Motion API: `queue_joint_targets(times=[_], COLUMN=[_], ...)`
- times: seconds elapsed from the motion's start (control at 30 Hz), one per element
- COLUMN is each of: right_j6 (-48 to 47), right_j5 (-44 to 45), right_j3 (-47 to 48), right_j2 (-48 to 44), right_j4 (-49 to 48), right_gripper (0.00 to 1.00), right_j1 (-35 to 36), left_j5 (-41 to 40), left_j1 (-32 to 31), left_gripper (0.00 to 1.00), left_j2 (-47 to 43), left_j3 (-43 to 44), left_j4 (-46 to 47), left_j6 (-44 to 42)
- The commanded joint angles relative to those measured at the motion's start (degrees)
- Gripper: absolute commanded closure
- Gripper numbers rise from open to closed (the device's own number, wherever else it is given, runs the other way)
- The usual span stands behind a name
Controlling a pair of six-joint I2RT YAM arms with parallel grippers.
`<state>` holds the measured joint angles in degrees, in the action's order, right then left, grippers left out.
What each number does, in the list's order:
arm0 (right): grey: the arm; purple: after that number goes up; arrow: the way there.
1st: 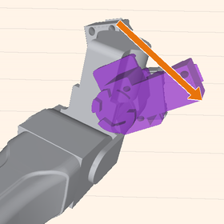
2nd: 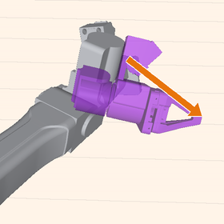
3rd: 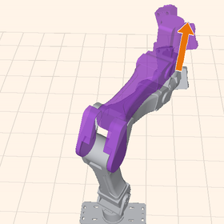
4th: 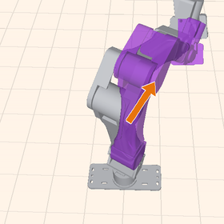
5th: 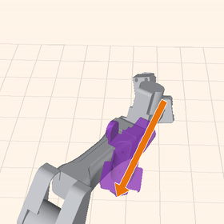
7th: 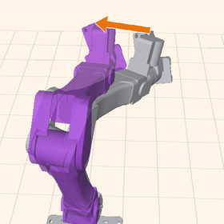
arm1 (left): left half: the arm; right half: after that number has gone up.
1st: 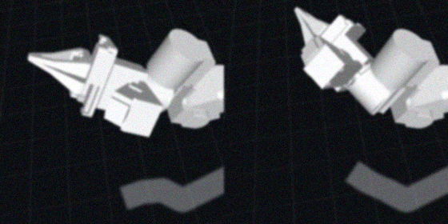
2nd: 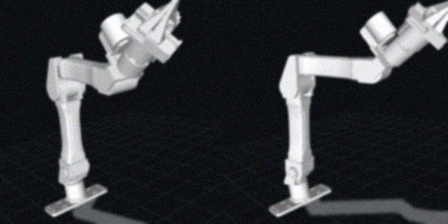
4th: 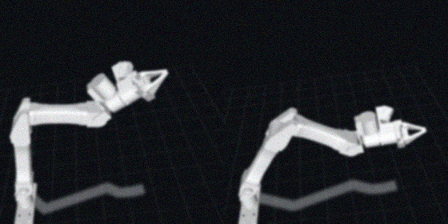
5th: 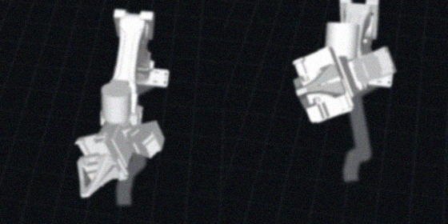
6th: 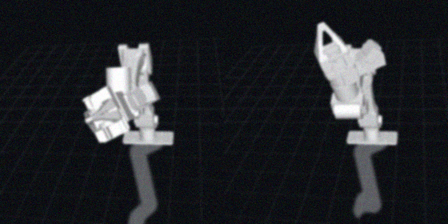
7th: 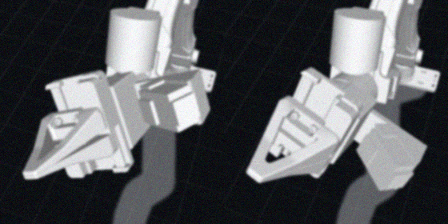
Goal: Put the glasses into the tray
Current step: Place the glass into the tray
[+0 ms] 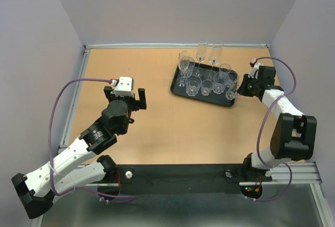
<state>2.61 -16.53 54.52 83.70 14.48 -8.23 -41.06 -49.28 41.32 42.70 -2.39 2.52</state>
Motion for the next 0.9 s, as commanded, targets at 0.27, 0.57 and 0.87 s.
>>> queue_joint_targets(times=[0.27, 0.57, 0.87], right_j6=[0.99, -0.24, -2.08], right_j5=[-2.71, -3.68, 1.41], right_j3=[2.17, 1.73, -0.73], right_j2=[6.56, 5.86, -6.60], right_j4=[-4.81, -4.90, -4.55], right_gripper=[0.88, 0.52, 0.14], right_j1=[-0.21, -0.21, -0.30], left_j5=[0.10, 0.45, 0.72], left_j1=[0.85, 1.20, 1.29], left_gripper=[0.01, 0.01, 0.01], left_j2=[-0.80, -0.72, -1.07], left_j3=[-0.77, -0.69, -0.77], left_j4=[2.04, 1.95, 1.95], left_j6=[-0.68, -0.68, -0.50])
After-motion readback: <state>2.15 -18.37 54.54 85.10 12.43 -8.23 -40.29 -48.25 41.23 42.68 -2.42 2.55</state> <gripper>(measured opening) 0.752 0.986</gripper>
